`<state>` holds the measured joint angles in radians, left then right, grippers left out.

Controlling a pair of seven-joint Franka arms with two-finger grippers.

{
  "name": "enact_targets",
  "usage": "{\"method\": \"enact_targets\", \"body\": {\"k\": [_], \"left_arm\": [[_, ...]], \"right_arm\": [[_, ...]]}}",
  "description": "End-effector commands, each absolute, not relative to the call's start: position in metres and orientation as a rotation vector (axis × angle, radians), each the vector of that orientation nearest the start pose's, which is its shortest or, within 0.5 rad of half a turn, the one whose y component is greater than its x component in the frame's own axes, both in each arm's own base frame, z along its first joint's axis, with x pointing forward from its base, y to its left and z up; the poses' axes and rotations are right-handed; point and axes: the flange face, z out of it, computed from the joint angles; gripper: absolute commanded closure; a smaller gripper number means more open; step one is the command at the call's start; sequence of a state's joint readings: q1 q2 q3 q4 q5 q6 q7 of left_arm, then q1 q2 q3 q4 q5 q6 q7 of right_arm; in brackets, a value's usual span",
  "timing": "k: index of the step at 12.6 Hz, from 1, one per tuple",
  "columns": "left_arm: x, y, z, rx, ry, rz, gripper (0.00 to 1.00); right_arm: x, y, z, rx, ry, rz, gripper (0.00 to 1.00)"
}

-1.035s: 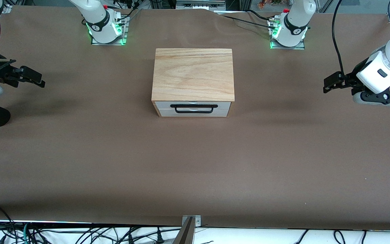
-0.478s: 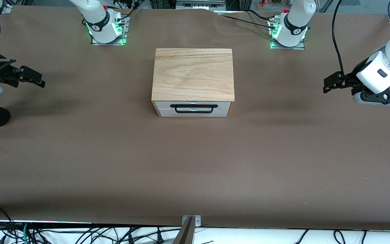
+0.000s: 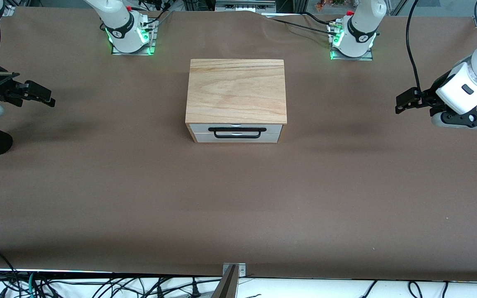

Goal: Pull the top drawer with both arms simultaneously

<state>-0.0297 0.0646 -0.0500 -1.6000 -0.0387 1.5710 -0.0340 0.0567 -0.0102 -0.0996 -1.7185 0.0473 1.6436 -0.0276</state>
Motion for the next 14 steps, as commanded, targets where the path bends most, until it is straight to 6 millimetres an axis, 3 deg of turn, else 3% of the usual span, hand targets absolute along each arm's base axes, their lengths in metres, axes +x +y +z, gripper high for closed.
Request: {"method": "enact_targets", "body": {"k": [1,8,14], "left_arm": [[0.569,-0.048,0.578,-3.173,0.066,0.135,0.0],[0.569,-0.048,0.577,-3.173,0.061,0.137,0.0],[0.572,-0.051,0.572,-3.184,0.069,0.154,0.0]], "right_arm": [[0.553,-0.018,0.572,-3.078,0.018,0.095,0.0],[0.553,-0.014,0.572,-3.078,0.011,0.096,0.0],[0.553,0.018,0.574,-3.08,-0.075,0.094,0.0]]}}
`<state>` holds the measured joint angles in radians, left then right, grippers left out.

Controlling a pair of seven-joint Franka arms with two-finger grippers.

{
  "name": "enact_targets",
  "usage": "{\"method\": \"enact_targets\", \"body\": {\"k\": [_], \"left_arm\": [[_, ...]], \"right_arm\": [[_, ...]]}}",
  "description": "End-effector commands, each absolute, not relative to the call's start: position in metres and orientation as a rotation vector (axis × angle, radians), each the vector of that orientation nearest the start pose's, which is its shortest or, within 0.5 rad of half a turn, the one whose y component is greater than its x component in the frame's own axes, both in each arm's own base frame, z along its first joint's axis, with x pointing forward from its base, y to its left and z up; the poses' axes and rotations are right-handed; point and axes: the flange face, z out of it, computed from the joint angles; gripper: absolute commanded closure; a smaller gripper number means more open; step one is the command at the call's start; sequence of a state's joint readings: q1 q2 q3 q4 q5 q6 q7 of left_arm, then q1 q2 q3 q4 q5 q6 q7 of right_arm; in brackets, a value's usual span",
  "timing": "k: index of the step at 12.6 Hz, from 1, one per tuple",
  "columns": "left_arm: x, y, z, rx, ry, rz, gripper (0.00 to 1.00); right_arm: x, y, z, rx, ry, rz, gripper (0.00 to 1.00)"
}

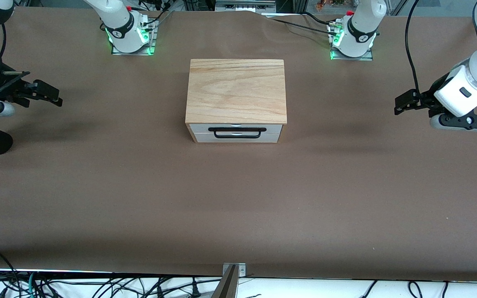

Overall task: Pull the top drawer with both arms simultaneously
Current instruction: 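Move the left gripper and the right gripper toward the drawer handle ends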

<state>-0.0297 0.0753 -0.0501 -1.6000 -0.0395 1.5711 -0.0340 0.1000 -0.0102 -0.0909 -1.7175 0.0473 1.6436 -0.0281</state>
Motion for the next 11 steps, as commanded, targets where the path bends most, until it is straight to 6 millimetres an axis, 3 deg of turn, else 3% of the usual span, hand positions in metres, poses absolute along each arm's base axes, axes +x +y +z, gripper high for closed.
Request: {"method": "enact_targets", "body": {"k": [1,4,5,7,9,11], "left_arm": [[0.576,-0.054,0.565,-3.215,0.071,0.178,0.0],[0.595,-0.066,0.517,-3.33,0.047,0.325,0.0],[0.602,-0.072,0.5,-3.383,0.027,0.386,0.0],[0.611,-0.086,0.474,-3.445,0.02,0.48,0.0],[0.618,-0.108,0.456,-3.511,0.041,0.537,0.0],[0.63,-0.115,0.415,-3.684,0.235,0.63,0.0]], "right_arm": [[0.553,0.023,0.573,-3.077,-0.086,0.097,0.0],[0.559,0.05,0.557,-3.079,-0.141,0.135,0.0],[0.561,0.05,0.552,-3.077,-0.154,0.139,0.0],[0.564,0.056,0.544,-3.077,-0.174,0.163,0.0],[0.563,0.075,0.54,-3.07,-0.217,0.171,0.0],[0.572,0.095,0.516,-2.867,-0.151,0.234,0.0]]}}
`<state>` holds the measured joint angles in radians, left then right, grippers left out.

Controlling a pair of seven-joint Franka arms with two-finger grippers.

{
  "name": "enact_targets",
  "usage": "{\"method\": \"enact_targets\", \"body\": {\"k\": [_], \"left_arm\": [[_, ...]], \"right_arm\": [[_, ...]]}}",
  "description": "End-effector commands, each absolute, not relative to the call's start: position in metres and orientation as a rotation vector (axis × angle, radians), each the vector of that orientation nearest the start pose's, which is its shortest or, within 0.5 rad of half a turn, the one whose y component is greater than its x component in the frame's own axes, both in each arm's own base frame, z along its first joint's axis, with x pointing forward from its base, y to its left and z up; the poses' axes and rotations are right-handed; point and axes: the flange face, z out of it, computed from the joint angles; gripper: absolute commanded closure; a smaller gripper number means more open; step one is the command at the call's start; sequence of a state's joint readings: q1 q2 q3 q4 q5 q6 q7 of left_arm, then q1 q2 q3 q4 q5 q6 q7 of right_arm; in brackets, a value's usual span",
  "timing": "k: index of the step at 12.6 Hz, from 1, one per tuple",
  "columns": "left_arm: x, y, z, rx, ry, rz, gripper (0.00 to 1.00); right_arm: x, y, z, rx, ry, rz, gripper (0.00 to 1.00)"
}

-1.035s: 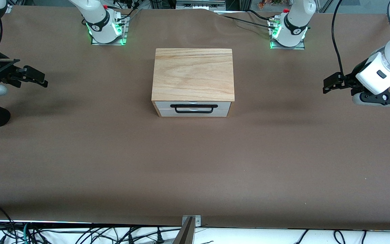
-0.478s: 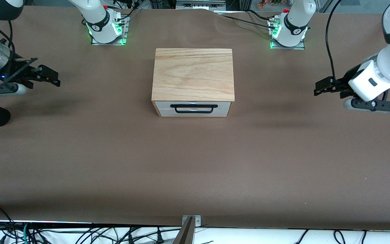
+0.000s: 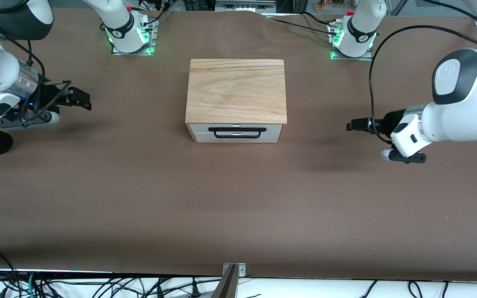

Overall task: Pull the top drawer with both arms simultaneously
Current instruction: 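Move the left gripper and the right gripper toward the drawer handle ends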

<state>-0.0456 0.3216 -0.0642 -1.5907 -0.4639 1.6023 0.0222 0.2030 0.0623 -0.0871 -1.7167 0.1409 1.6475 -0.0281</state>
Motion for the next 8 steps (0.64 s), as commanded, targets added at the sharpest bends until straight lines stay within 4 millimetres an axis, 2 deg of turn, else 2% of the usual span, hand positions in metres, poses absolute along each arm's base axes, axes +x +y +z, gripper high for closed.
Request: {"method": "enact_targets", "body": {"k": [1,2,3,5,7,8], "left_arm": [[0.636,-0.114,0.39,-3.774,0.341,0.649,0.0],[0.64,-0.114,0.361,-3.835,0.47,0.665,0.0],[0.643,-0.117,0.34,-3.888,0.584,0.639,0.0],[0.653,-0.123,0.309,-4.034,0.787,0.391,0.0],[0.655,-0.123,0.279,-4.108,0.855,0.332,0.0],[0.654,-0.117,0.261,-4.179,0.847,0.282,0.0]], "right_arm": [[0.578,0.103,0.505,-2.759,-0.108,0.254,0.0],[0.583,0.113,0.488,-2.68,-0.079,0.295,0.0],[0.587,0.126,0.482,-2.606,-0.056,0.294,0.0],[0.603,0.14,0.453,-2.48,0.019,0.283,0.0],[0.616,0.156,0.42,-2.31,-0.013,0.257,0.0],[0.623,0.163,0.397,-2.199,-0.039,0.235,0.0]]}}
